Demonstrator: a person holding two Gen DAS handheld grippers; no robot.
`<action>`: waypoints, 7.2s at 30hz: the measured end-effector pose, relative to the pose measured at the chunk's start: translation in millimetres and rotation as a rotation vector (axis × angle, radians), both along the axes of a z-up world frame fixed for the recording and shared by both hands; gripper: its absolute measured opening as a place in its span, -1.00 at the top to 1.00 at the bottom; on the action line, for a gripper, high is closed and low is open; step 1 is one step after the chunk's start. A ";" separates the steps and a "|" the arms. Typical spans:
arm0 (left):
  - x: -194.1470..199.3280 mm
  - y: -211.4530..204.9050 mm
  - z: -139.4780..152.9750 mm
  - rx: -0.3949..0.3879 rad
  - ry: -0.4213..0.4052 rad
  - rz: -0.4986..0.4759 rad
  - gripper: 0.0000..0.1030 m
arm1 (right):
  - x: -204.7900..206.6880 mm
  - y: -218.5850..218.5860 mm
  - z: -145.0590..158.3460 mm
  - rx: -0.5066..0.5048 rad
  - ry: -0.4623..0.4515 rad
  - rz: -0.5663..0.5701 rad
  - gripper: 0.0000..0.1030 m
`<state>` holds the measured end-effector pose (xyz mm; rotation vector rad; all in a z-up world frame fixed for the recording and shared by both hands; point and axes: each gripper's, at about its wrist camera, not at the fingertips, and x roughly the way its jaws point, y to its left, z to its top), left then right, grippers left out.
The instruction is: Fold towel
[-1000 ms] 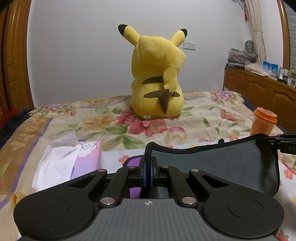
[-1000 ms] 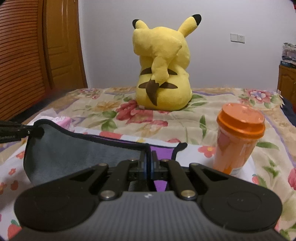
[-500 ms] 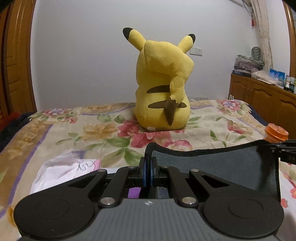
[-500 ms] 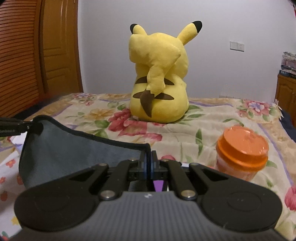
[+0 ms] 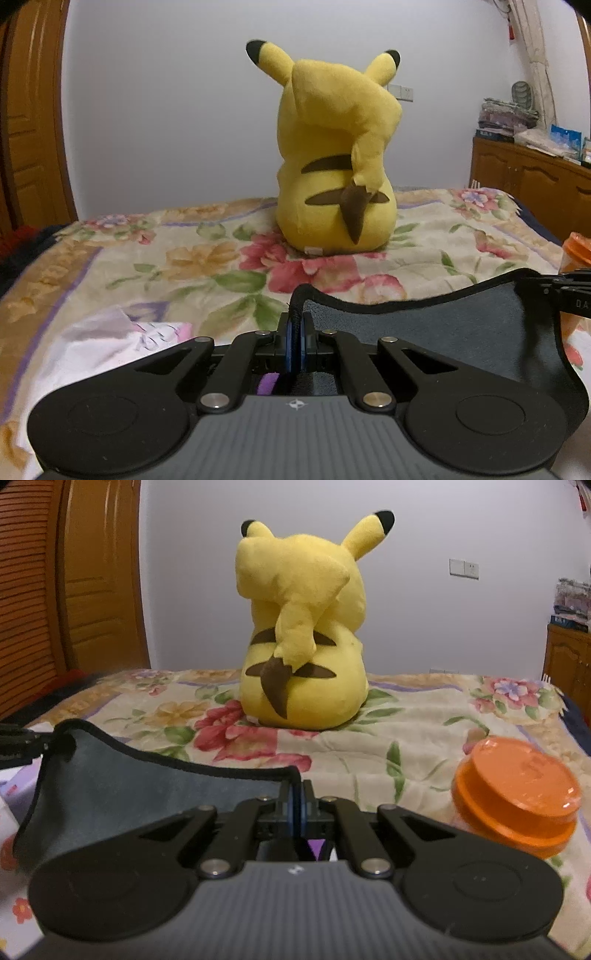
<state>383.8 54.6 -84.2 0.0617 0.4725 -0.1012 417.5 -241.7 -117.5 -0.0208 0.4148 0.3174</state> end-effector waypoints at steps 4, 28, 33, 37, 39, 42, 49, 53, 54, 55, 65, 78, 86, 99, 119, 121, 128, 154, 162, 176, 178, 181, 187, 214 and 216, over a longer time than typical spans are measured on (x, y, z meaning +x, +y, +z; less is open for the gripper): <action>10.3 0.3 -15.2 0.010 0.037 0.022 0.85 | 9.3 2.7 -12.8 -0.024 0.036 0.001 0.92; 7.9 0.0 -45.2 0.052 0.129 0.033 0.02 | 18.8 -0.2 -45.5 -0.045 0.152 -0.023 0.04; -7.4 -4.9 -43.1 0.063 0.140 0.009 -0.08 | 3.8 -1.8 -40.4 -0.023 0.159 -0.011 0.04; -20.7 -8.8 -39.4 0.064 0.149 -0.006 -0.15 | -11.7 -0.2 -34.0 -0.011 0.165 -0.003 0.00; -27.9 -9.7 -37.8 0.065 0.155 -0.010 -0.18 | -20.1 0.1 -30.6 -0.002 0.169 -0.001 -0.01; -38.3 -11.5 -35.9 0.074 0.167 -0.018 -0.25 | -31.3 2.1 -26.3 -0.002 0.169 0.003 -0.06; -65.5 -15.7 -32.3 0.081 0.188 -0.043 -0.28 | -54.3 1.3 -13.4 0.004 0.150 -0.027 -0.36; -79.5 -17.7 -27.5 0.071 0.191 -0.049 -0.34 | -66.3 -1.5 -5.8 0.009 0.144 -0.036 -0.57; -83.0 -18.1 -26.0 0.069 0.189 -0.050 -0.36 | -69.0 -1.2 -4.3 0.003 0.143 -0.037 -0.62; -86.5 -18.4 -24.3 0.069 0.187 -0.051 -0.37 | -72.6 -1.2 -2.7 -0.004 0.141 -0.038 -0.71; -116.3 -22.1 2.8 0.099 0.163 -0.073 -0.52 | -102.8 -1.0 9.7 -0.002 0.141 -0.041 -1.00; -154.4 -26.7 25.0 0.085 0.126 -0.062 -0.98 | -139.7 -4.7 31.5 0.016 0.121 -0.041 -1.00; -174.3 -34.1 44.5 0.102 0.128 -0.062 -1.00 | -161.9 -12.6 48.2 0.011 0.101 -0.050 -1.00; -213.6 -44.5 88.7 0.090 0.088 -0.051 -1.00 | -193.9 -19.4 77.3 0.016 0.063 -0.055 -1.00; -291.6 -53.4 92.6 0.068 0.098 -0.075 -1.00 | -255.9 -27.0 94.4 0.013 0.047 -0.063 -1.00; -299.7 -51.4 89.0 0.067 0.103 -0.071 -1.00 | -262.6 -28.4 94.3 0.005 0.046 -0.063 -1.00; -322.1 -43.6 82.0 0.054 0.114 -0.049 -1.00 | -282.6 -31.5 89.2 0.015 0.054 -0.064 -1.00; -352.1 -63.5 45.6 0.010 0.154 -0.023 -1.00 | -317.7 -23.3 45.6 0.030 0.122 -0.070 -1.00; -354.1 -63.6 39.3 0.039 0.134 -0.012 -1.00 | -321.8 -20.8 38.0 0.016 0.112 -0.079 -1.00; -364.6 -52.5 48.4 -0.005 0.050 0.030 -1.00 | -324.4 -20.3 34.0 -0.005 0.084 -0.090 -1.00; -366.8 -52.2 49.7 -0.003 0.037 0.031 -1.00 | -325.3 -21.4 34.6 0.001 0.079 -0.093 -1.00; -369.1 -50.8 51.5 -0.009 0.023 0.034 -1.00 | -326.4 -23.1 35.5 0.009 0.071 -0.099 -1.00; -372.8 -49.4 54.8 -0.014 -0.007 0.041 -1.00 | -328.2 -25.4 37.0 0.021 0.053 -0.105 -1.00; -385.2 -55.9 62.4 0.032 -0.117 0.019 -1.00 | -339.9 -29.8 45.7 0.040 -0.043 -0.116 -1.00; -385.6 -56.0 62.8 0.033 -0.121 0.020 -1.00 | -340.1 -30.6 46.2 0.040 -0.049 -0.119 -1.00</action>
